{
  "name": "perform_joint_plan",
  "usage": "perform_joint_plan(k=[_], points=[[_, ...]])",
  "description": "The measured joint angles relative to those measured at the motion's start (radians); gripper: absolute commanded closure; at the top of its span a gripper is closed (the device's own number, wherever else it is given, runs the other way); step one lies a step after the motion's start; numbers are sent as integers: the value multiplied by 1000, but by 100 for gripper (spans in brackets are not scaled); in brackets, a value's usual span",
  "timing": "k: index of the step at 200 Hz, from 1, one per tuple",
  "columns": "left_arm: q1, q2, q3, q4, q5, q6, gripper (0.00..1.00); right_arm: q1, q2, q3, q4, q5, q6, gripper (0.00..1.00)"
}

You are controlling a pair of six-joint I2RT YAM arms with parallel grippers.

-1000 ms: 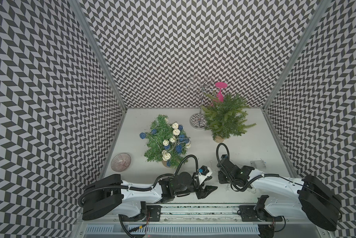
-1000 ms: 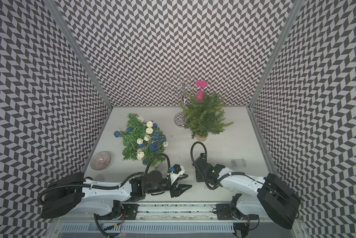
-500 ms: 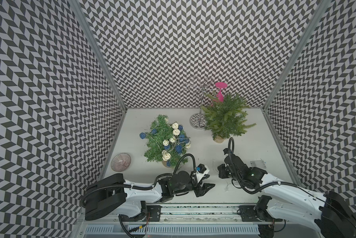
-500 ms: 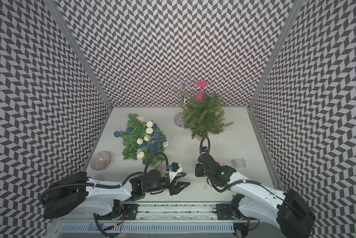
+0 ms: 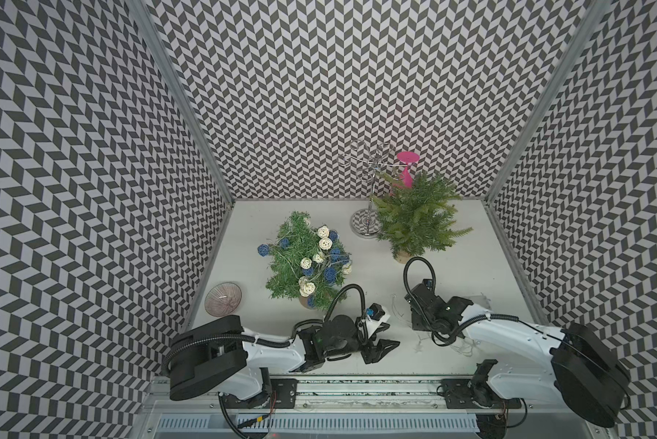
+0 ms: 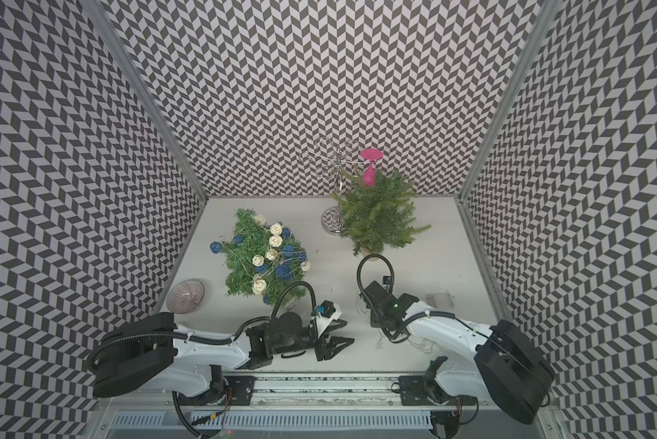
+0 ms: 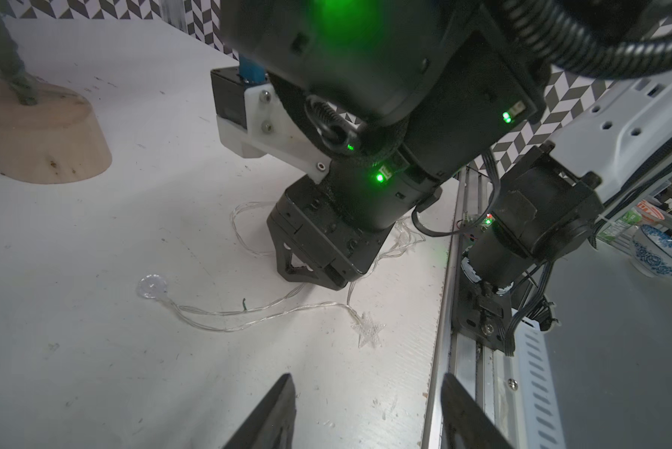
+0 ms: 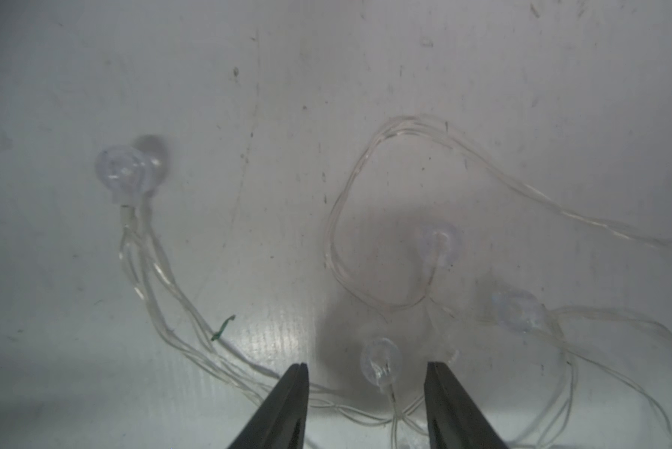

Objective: Wrap string light around the christmas tree
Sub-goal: Pick up the light string from the center of the board.

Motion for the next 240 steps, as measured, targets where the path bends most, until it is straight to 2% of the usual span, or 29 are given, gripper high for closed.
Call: perform_joint_plan(k=[22,43,69,99,127,171,209,226,240], points=[[0,-24,-13,10,-3,3,40,0,2,4,-3,-6,8,50],[0,-36,-24,15,-3,3,40,-12,40,-8,0,-34,1,59],[0,-41,-36,18,-3,3,39,-28,52,-6,18,-57,-10,64],[0,-41,-36,22,-2,3,39,-37,44,-12,26,-69,-22,86],[0,-41,-36,25,-2,3,39,-40,11,-26,44,-98,-39,100],[29,-41,-36,32,15,-1,39,-40,-83,-26,68,-137,-67,100],[54,-24,-36,73,58,-4,38,-40,-222,-11,83,-148,-89,100],[51,-14,-36,85,76,4,34,-40,-299,-10,104,-151,-94,100],[45,-5,-36,100,79,22,27,-40,-360,-10,122,-151,-101,100]])
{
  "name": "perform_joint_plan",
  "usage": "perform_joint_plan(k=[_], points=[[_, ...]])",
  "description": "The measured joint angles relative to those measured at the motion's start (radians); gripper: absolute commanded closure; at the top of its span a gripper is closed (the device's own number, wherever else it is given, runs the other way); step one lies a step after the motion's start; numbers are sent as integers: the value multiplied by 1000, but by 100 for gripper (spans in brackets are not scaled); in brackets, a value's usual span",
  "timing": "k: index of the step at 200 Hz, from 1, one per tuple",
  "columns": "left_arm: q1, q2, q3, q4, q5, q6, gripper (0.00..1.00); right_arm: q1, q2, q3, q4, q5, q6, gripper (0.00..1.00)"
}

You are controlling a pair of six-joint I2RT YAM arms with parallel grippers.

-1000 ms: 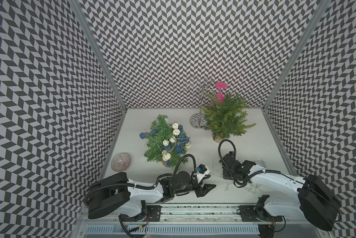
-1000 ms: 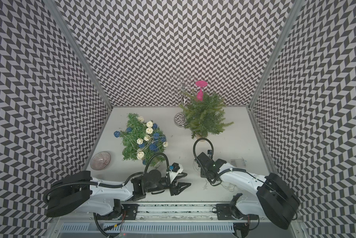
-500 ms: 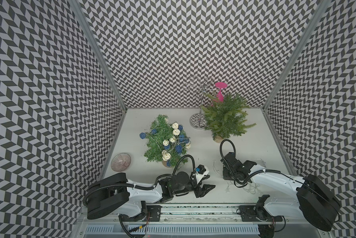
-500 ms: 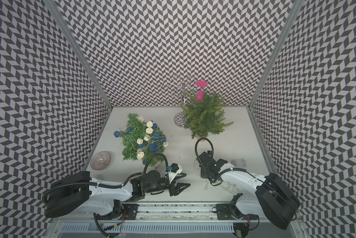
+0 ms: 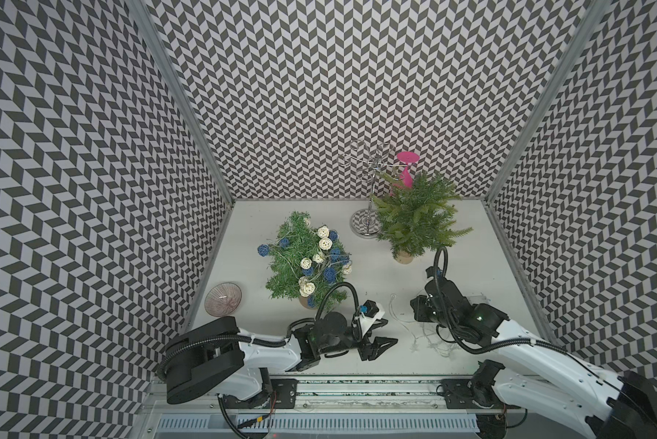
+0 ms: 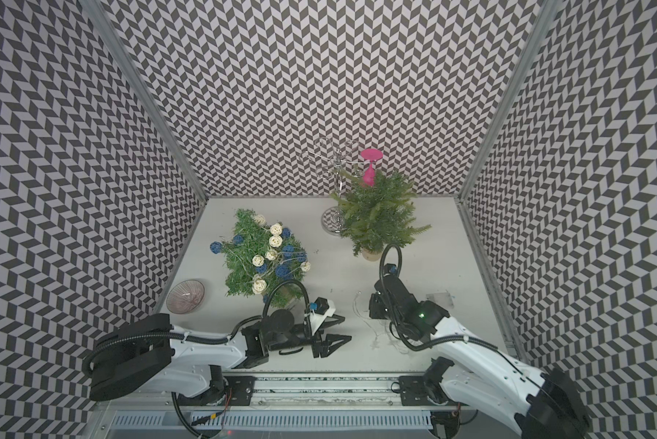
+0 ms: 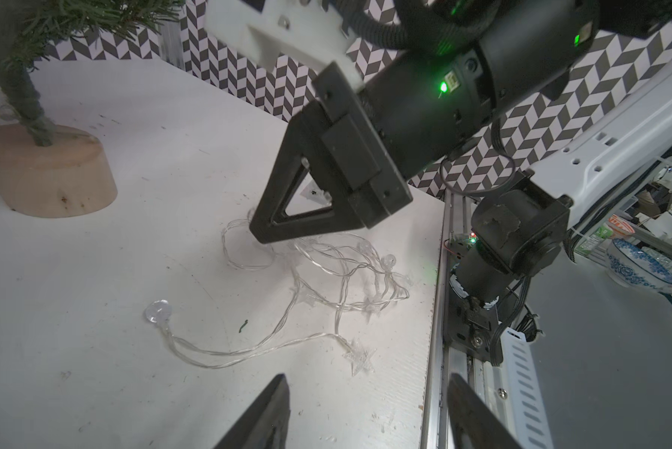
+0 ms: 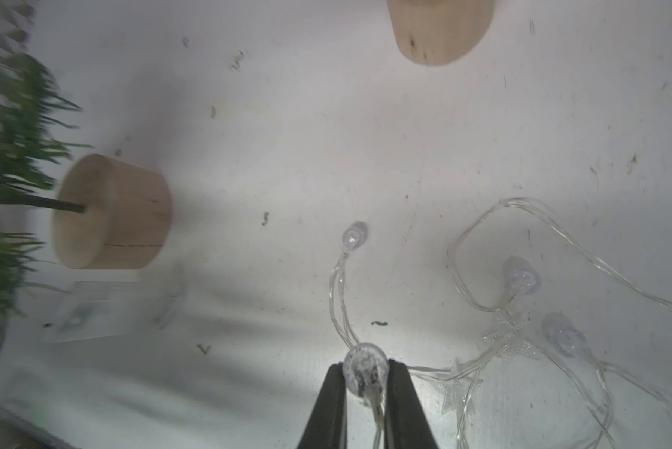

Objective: Wrap string light around the christmas tree
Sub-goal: Pick up the light string from the center of the board.

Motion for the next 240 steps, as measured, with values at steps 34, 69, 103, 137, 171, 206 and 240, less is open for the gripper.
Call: perform_joint_plan(k=[34,69,103,137,171,206,240], points=[[-31,123,52,42,15,47,13,-4,-111,0,52,-15,-11,100],[-60,275,187,58,13,70,8,-5,-149,0,96,-48,-29,100],[-65,364,303,71,-36,60,40,-5,-179,-3,119,-64,-44,100],[-63,382,348,59,-100,62,93,-5,-226,-30,134,-55,-53,100],[-45,373,348,43,-130,61,100,-5,-260,-61,137,-52,-63,100],[-29,312,339,-2,-178,61,100,-5,-275,-85,144,-50,-70,96],[-25,203,319,-41,-161,65,100,-5,-300,-113,173,-40,-75,96]])
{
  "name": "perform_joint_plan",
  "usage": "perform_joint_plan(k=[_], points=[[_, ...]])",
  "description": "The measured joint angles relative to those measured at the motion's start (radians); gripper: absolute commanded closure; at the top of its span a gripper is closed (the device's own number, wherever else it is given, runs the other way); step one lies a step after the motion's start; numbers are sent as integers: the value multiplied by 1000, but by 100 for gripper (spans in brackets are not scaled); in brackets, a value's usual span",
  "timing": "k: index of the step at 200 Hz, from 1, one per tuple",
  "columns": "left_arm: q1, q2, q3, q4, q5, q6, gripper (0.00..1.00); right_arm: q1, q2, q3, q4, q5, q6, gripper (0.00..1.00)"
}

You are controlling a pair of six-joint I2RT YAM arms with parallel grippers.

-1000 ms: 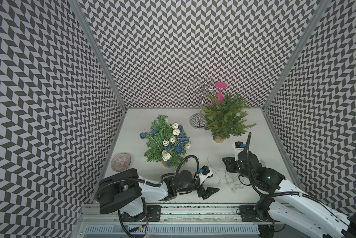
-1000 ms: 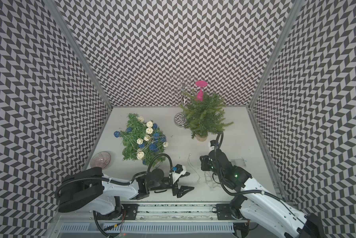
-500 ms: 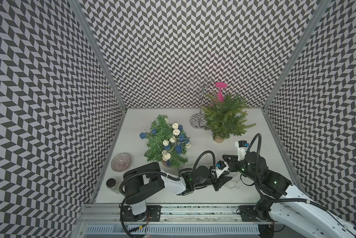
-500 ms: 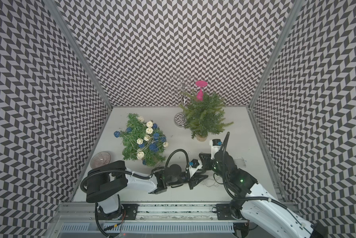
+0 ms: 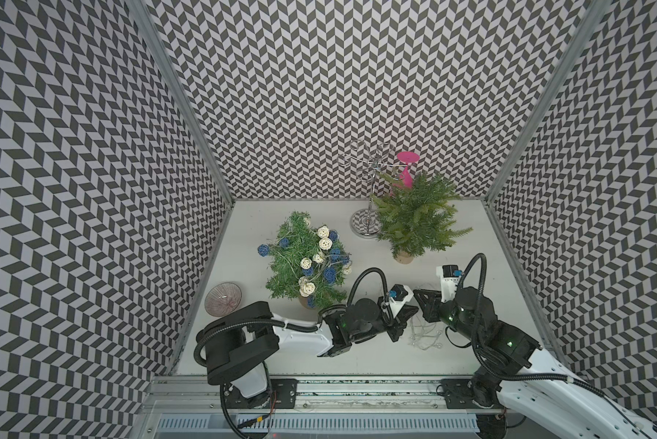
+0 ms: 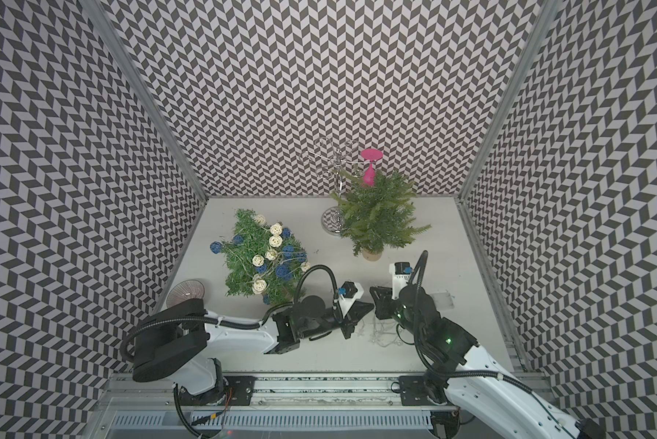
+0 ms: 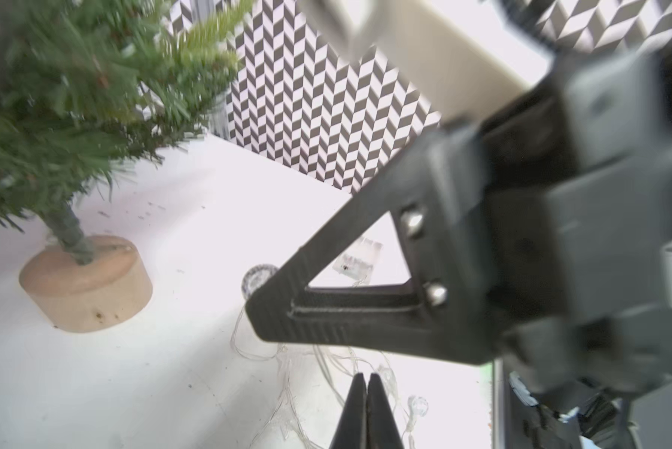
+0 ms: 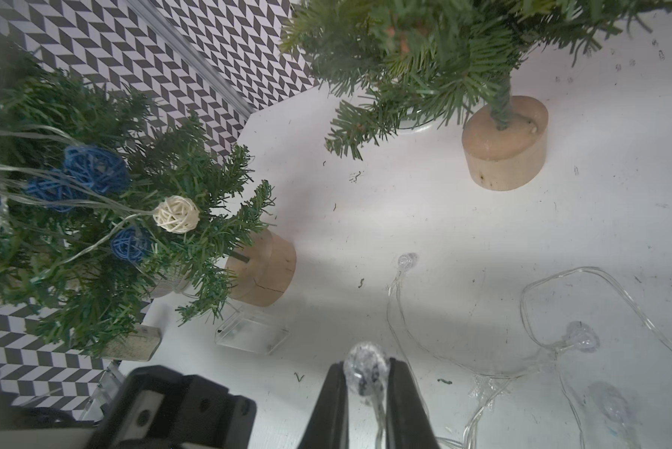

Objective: Wrap string light around the christmas tree
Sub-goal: Pick up the light string from the center of the board.

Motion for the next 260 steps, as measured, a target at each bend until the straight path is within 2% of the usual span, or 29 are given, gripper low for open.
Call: perform_joint_plan(k=[3,13,20,34,58,68,92,113,133,142,162,199,207,217,226,240,260], points=[[0,-8,-1,-1,3,0,97,0,-3,-3,4,0,0,97],[0,-21,-1,0,8,0,52,0,-20,-11,14,-1,-1,96],[0,-21,-1,3,14,-2,39,0,-34,-14,17,-2,-2,96],[0,0,-5,16,27,-9,29,0,-61,-18,32,-4,-2,96],[0,64,-6,17,36,-19,24,0,-83,-20,64,-19,-2,96],[1,85,-5,15,40,-21,25,0,-82,-20,76,-24,-2,97],[20,130,8,19,77,-32,40,0,-79,-26,87,-32,-4,97],[48,157,18,43,112,-38,44,0,-80,-31,91,-35,-6,97],[83,174,35,56,150,-52,62,0,-89,-47,99,-42,-6,97],[98,180,47,61,166,-46,76,0,-93,-54,104,-46,-6,97],[123,179,58,76,195,-47,100,0,-101,-67,108,-48,-6,97],[119,106,24,56,201,-45,100,0,-117,-73,110,-36,-7,95],[119,71,8,51,191,-45,100,0,-114,-74,111,-32,-8,87],[121,22,-13,43,177,-46,100,0,-101,-75,115,-36,-8,84],[124,-26,-29,27,164,-46,100,2,-83,-76,124,-48,-9,77],[128,-100,-69,10,148,-47,100,4,-49,-76,151,-66,-14,57],[132,-216,-130,-25,120,-46,100,0,-11,-76,153,-71,-22,57]])
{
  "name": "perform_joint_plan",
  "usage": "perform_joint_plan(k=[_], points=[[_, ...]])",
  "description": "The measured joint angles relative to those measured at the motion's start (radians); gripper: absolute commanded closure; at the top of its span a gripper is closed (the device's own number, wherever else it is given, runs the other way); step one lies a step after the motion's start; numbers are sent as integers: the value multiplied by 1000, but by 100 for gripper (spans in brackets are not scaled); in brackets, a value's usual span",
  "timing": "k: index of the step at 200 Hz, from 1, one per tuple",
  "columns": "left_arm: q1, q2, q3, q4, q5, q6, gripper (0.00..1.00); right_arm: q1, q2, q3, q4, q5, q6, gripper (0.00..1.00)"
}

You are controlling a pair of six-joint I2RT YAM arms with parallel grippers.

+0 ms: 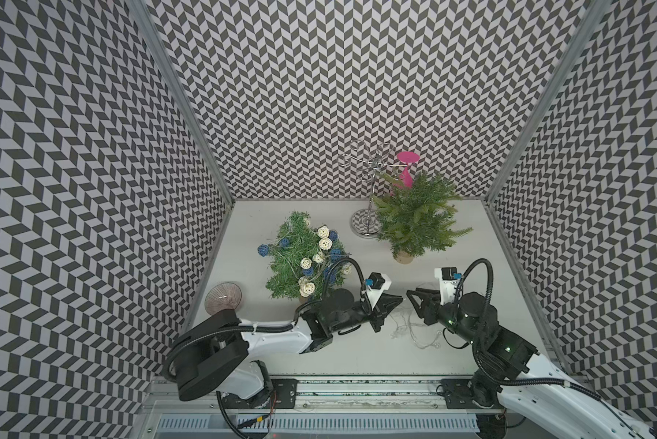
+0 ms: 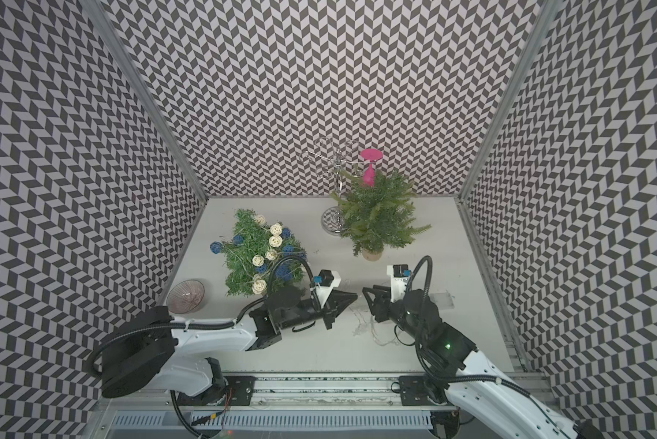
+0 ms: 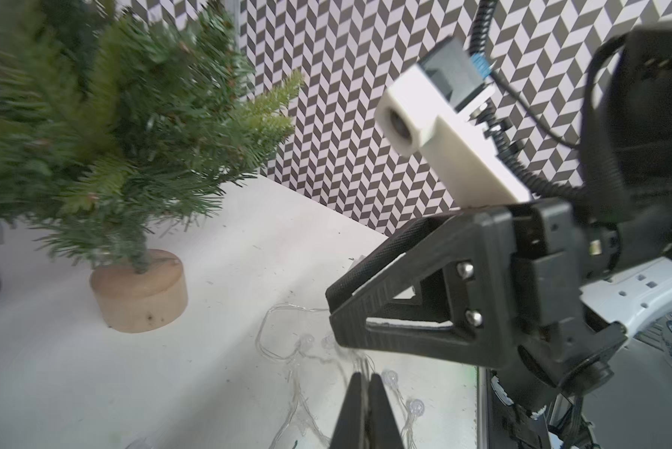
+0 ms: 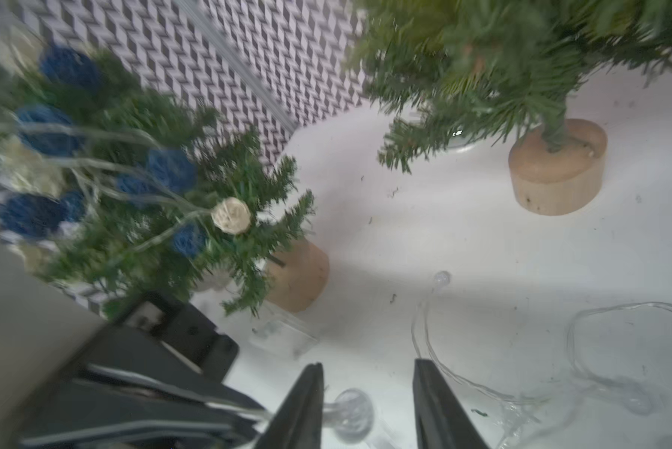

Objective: Wrap string light around the christmas tree
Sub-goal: Pick up the light string from the center of the board.

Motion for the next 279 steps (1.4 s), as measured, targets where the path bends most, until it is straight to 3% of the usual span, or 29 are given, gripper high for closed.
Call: perform_joint_plan(k=[21,41,81,135,171,203,219,262,279], points=[[2,-89,-31,-32,-27,5,100,0,24,0,-8,14,0,54],[10,-130,-26,-82,-21,20,100,0,21,0,-18,63,2,42],[41,-135,120,-290,39,72,100,0,-8,-20,-26,166,36,37],[136,-97,303,-450,177,137,100,0,-8,-215,185,13,3,37],[138,-77,343,-529,238,169,100,0,-85,-341,404,-27,-29,33],[138,-55,384,-565,294,192,100,0,-38,-372,486,-39,-82,35],[138,-55,389,-577,305,201,100,0,1,-368,534,-38,-111,39],[138,-55,429,-624,325,217,100,0,165,-328,676,-33,-182,72],[138,-59,441,-633,320,221,100,0,219,-299,723,-41,-209,96]])
